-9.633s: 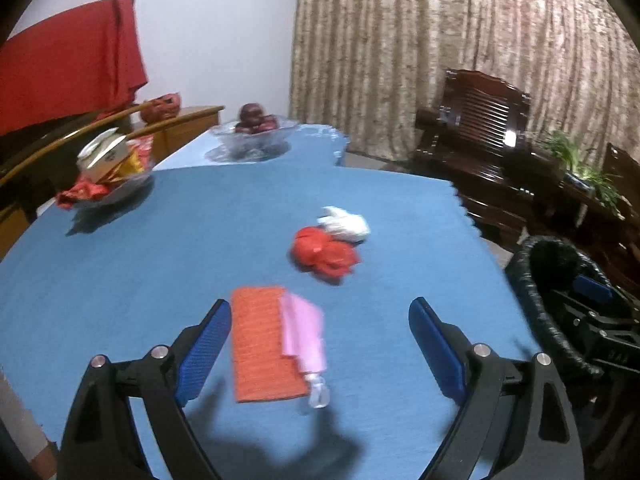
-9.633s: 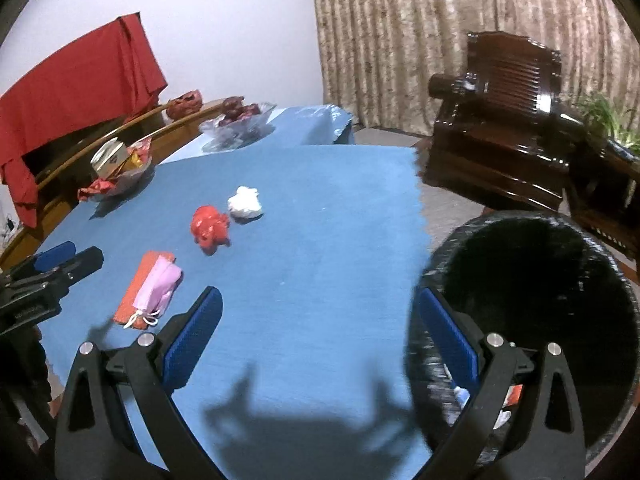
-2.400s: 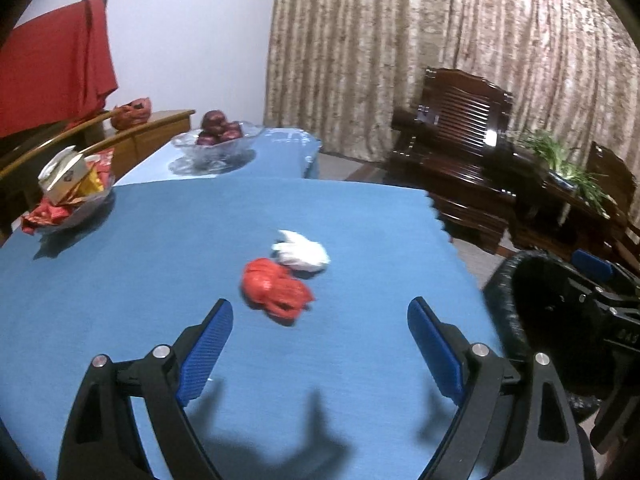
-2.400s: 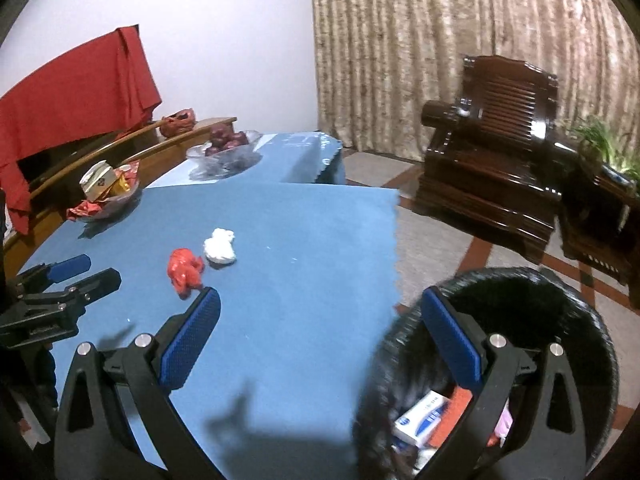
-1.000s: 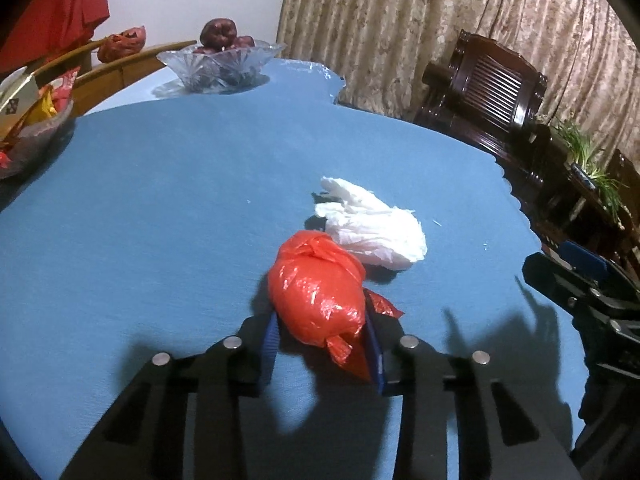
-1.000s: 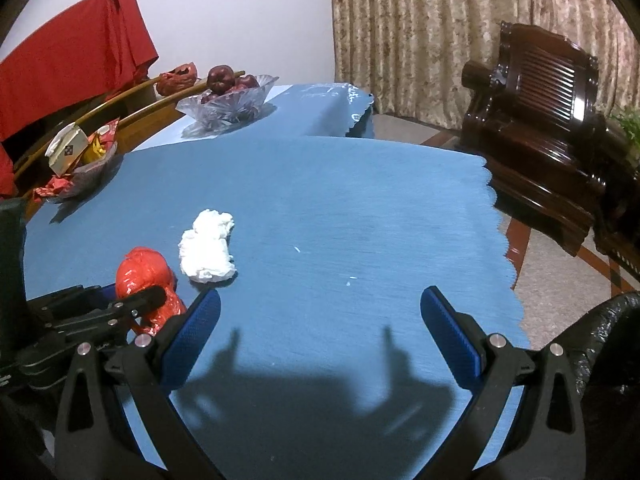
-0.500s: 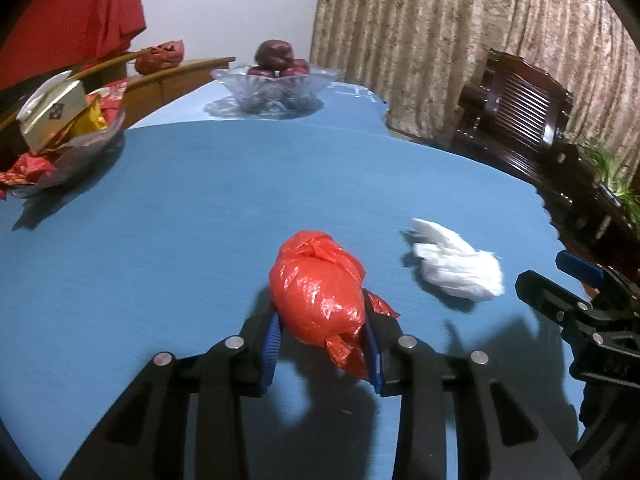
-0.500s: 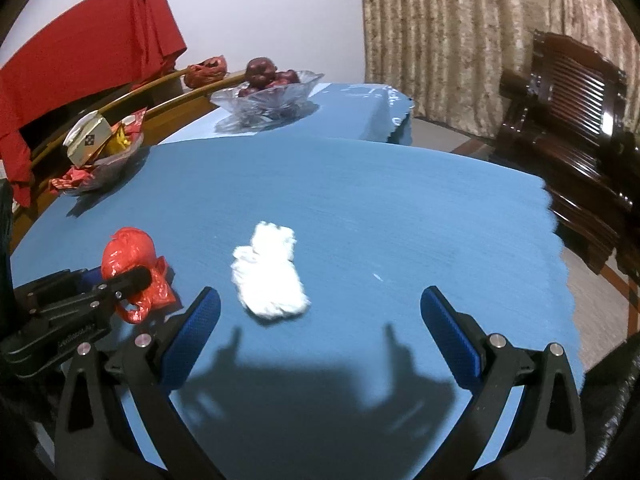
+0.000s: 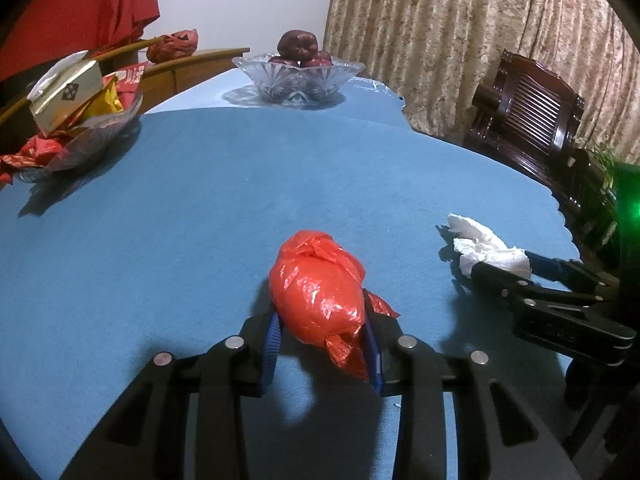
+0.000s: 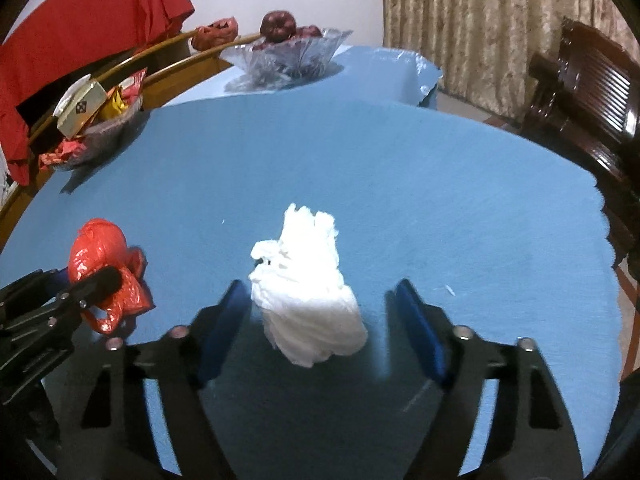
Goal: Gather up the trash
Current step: 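Grasp the red plastic bag with the left tool while the right tool grasps the white tissue, then lift and carry the red bag and white tissue toward the bin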
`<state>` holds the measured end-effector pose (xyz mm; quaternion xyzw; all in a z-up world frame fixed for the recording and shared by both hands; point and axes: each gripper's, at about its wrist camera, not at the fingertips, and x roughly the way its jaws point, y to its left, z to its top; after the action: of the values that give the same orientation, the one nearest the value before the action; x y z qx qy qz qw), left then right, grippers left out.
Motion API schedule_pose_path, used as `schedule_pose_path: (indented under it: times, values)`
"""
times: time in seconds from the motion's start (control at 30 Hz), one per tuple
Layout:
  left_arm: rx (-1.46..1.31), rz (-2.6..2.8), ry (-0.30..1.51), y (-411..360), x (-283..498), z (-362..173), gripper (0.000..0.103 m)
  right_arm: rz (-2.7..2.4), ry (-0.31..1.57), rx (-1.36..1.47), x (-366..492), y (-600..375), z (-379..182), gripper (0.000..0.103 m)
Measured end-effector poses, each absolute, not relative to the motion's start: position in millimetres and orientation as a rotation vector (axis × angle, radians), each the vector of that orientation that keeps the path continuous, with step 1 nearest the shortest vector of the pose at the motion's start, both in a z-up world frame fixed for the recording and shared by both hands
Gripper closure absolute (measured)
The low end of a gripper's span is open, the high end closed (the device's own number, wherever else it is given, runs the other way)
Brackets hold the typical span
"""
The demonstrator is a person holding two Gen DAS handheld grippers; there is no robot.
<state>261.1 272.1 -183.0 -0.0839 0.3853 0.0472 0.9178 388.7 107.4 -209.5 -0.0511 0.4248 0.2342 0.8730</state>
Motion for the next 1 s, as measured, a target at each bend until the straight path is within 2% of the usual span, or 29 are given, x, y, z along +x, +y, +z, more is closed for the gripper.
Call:
schedule_pose_path:
  times: [0.03,0.07,0.13,0.27,1.0]
  values:
    - [-0.173,0.097,0.793,272,261,-182,0.068,0.506,0.897,-0.1,389,108,-210,0.056]
    - [-0.174,0.096,0.794,272,261,-182,0.068,0.519,0.902,-0.097,388,108,-210,0.059]
    - [-0.171,0.095,0.793,271,261,-181,0.068,0.529,0.897,-0.097,383,106,-207,0.071]
    - [-0.165,0.088,0.784,264,257,-174,0.068,0.541,0.882,-0.065,373,96,-195,0.074]
    - [-0.132,-0.042,0.693,166,190,-99,0.068,0.46,0.708,-0.005,265,-10,-91,0.074]
